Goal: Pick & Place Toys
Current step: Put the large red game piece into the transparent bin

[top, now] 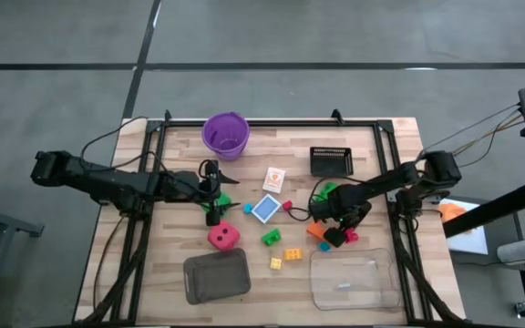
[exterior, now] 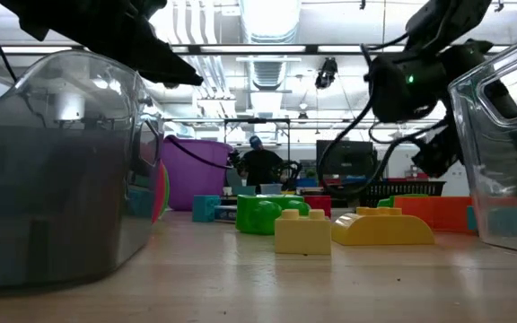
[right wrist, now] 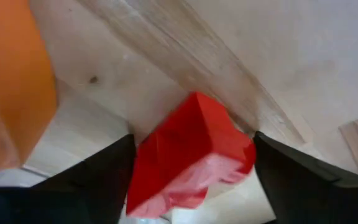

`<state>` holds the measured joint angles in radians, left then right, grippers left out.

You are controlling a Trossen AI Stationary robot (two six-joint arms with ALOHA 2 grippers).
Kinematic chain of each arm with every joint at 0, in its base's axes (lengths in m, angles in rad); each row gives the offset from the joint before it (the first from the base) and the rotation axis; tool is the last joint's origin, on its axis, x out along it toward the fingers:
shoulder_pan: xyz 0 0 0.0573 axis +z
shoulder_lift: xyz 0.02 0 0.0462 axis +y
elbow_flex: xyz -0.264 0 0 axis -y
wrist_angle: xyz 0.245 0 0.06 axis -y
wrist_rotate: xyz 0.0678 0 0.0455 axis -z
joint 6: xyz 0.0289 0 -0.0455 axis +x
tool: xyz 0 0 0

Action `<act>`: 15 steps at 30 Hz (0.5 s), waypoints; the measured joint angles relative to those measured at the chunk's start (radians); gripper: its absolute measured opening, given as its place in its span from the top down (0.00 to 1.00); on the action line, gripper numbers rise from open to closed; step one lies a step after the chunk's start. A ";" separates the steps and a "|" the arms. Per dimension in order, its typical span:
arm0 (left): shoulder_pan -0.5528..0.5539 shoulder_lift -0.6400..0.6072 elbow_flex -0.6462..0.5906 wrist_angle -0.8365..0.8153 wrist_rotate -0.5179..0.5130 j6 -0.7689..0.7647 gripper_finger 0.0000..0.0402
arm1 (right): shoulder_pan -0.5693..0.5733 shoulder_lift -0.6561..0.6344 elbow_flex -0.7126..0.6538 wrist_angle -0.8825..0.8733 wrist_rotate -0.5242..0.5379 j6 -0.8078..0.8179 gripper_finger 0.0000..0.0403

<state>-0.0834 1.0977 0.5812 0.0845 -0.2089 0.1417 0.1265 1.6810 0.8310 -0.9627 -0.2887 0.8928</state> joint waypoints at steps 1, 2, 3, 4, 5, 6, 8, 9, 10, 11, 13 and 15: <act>0.000 0.000 0.000 0.000 0.000 0.000 0.25 | 0.000 0.009 0.002 0.003 -0.004 -0.008 0.31; 0.000 0.000 0.000 0.000 0.000 0.000 0.25 | 0.000 0.017 0.003 0.006 -0.008 -0.013 0.35; 0.000 0.000 0.000 0.000 0.000 0.000 0.25 | 0.000 0.023 0.004 0.008 -0.012 -0.021 0.39; 0.000 0.000 0.000 0.000 0.000 0.000 0.25 | 0.000 0.029 0.005 0.009 -0.014 -0.027 0.44; 0.000 0.000 0.000 0.000 0.000 0.000 0.25 | 0.000 0.032 0.006 0.010 -0.014 -0.032 0.48; 0.000 0.000 0.000 0.000 0.000 0.000 0.25 | 0.000 0.033 0.006 0.009 -0.014 -0.035 0.53; 0.000 0.000 0.000 0.000 0.000 0.000 0.25 | 0.000 0.027 0.004 0.008 -0.003 -0.037 0.61; 0.000 0.000 0.000 0.000 0.000 0.000 0.25 | 0.000 0.019 0.003 0.009 0.005 -0.037 0.62; 0.000 0.000 0.000 0.000 -0.001 0.000 0.25 | 0.000 0.011 0.001 0.009 0.015 -0.037 0.62; 0.000 0.000 0.000 0.000 -0.001 0.000 0.25 | 0.001 0.001 0.000 0.008 0.027 -0.037 0.62; 0.001 0.000 0.000 0.000 -0.003 0.000 0.25 | 0.000 -0.018 -0.001 0.009 0.062 -0.035 0.62; 0.001 0.000 0.000 0.000 -0.006 0.000 0.25 | -0.002 -0.043 -0.001 0.011 0.105 -0.034 0.62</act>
<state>-0.0826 1.0977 0.5812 0.0849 -0.2150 0.1417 0.1242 1.6380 0.8299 -0.9519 -0.1842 0.8587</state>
